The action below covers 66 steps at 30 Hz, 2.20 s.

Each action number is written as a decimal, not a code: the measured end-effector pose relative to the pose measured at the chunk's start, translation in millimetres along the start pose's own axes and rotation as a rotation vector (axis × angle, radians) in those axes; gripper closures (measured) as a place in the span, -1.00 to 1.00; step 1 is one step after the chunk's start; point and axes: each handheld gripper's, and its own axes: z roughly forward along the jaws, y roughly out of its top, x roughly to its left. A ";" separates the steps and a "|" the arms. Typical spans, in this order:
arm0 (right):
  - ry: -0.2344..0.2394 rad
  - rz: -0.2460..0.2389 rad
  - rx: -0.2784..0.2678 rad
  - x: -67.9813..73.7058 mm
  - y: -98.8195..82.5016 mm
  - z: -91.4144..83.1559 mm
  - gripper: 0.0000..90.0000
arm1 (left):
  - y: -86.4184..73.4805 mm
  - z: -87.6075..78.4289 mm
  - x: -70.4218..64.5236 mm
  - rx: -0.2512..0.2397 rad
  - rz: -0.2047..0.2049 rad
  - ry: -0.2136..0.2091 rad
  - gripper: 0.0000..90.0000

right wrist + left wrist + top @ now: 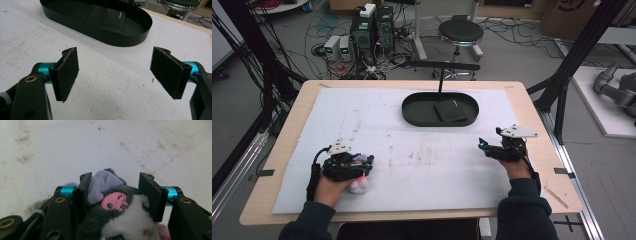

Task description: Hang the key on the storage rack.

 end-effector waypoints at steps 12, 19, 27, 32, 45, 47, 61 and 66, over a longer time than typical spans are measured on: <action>-0.007 0.012 -0.004 -0.2 0.4 -0.5 -0.48 | 40.1 15.3 23.7 -0.096 0.188 -0.103 0.12; -0.005 0.023 -0.003 -1.2 0.0 -0.1 -0.48 | 40.6 36.1 24.3 -0.049 0.177 -0.084 0.04; -0.006 0.025 -0.001 -1.7 -0.3 -1.0 -0.48 | 42.0 9.8 22.8 -0.140 -0.051 0.074 -0.44; -0.007 0.024 0.000 -1.3 -0.2 -1.4 -0.48 | 23.9 -1.0 6.5 -0.108 -0.135 0.203 -0.43; 0.000 0.023 0.003 -0.3 0.0 -0.1 -0.48 | 1.3 -3.9 8.1 -0.066 -0.228 0.300 -0.43; 0.001 0.023 0.001 0.3 0.4 0.0 -0.48 | -0.5 2.6 12.0 -0.054 -0.284 0.249 -0.43; -0.004 0.032 -0.005 -2.9 -1.8 -3.3 -0.48 | 23.3 17.5 7.4 -0.035 -0.145 0.104 -0.20; -0.006 0.041 -0.014 -3.2 -1.3 -3.9 -0.48 | 54.8 6.2 6.7 -0.087 -0.085 0.050 -0.19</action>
